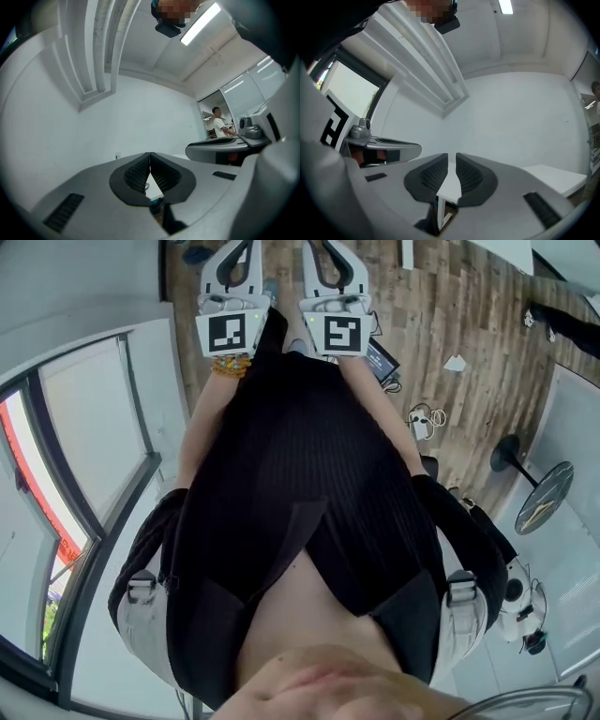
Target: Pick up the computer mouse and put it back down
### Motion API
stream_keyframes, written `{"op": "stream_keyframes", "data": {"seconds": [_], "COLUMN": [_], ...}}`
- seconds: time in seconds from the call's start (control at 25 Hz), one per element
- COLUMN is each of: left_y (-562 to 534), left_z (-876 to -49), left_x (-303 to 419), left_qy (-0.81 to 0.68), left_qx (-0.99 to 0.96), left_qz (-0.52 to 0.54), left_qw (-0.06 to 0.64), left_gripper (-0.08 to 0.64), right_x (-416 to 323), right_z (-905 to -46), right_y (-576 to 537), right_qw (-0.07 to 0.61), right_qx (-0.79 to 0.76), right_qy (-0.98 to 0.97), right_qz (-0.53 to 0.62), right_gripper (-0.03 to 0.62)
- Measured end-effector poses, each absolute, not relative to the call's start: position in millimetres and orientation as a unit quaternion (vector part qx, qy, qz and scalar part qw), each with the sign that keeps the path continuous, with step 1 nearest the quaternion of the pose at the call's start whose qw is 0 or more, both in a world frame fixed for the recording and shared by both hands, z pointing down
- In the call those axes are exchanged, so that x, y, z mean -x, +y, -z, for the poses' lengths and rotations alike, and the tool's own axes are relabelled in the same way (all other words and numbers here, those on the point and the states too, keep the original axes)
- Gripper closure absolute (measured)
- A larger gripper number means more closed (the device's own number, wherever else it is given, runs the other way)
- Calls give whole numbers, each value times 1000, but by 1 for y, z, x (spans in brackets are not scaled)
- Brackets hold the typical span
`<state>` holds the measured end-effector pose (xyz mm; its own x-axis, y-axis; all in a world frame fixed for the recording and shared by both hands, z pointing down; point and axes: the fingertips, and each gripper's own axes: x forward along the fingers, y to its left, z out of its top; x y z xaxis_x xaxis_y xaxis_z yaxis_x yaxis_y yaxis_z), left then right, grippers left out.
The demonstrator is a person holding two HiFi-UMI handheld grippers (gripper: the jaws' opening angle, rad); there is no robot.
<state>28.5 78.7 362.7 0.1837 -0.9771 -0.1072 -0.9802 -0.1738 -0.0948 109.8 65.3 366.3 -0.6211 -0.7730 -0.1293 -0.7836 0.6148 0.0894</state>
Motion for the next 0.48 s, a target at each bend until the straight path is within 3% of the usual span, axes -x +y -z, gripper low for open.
{"op": "stream_keyframes", "data": {"seconds": [0.48], "left_y": [125], "left_z": [-379], "left_x": [-62], "left_qy": [628], "left_qx": [775], "left_qz": [-13], "left_qw": [70], "left_gripper": [546], "right_x": [-120], "right_z": [-374], "right_y": [115], "right_qw": [7], "right_qx": [420], "right_qy": [902], "right_qz": [-102], "right_gripper": [566]}}
